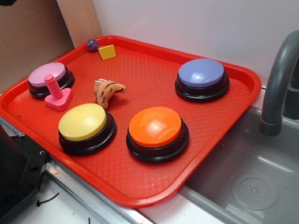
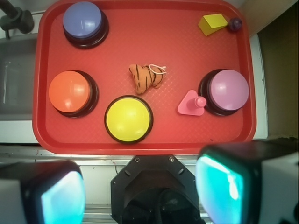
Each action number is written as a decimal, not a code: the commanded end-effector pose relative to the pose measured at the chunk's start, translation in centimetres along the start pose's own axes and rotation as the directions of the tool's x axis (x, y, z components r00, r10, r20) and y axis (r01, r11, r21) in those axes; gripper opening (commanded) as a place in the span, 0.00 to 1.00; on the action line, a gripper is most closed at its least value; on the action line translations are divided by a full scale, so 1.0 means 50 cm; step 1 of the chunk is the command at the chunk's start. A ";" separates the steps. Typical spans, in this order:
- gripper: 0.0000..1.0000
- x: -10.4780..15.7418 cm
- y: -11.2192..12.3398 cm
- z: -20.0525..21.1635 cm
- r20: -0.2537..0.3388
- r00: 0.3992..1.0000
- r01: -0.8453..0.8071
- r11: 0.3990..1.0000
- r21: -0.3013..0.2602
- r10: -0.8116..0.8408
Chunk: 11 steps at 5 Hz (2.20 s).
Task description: Push the orange button.
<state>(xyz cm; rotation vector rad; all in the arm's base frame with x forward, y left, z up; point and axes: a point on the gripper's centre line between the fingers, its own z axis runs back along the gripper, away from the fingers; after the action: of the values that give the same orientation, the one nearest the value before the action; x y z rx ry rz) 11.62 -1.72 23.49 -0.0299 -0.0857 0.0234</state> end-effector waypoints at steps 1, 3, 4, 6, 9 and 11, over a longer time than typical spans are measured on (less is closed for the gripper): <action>1.00 0.000 0.000 0.000 0.000 1.000 0.000 1.000 0.000 0.000; 1.00 0.116 -0.215 -0.188 0.012 0.873 0.484 0.871 0.085 -0.487; 1.00 0.096 -0.279 -0.254 -0.034 0.743 0.669 0.739 0.075 -0.669; 1.00 0.095 -0.259 -0.344 -0.041 0.721 0.693 0.720 0.044 -0.692; 1.00 0.113 -0.249 -0.400 -0.096 0.735 0.671 0.740 -0.041 -0.672; 1.00 0.138 -0.234 -0.315 -0.138 0.747 0.654 0.756 -0.020 -0.650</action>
<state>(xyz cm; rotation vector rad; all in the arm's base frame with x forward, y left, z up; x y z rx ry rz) 20.46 -12.91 6.82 0.0444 0.1294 -0.6905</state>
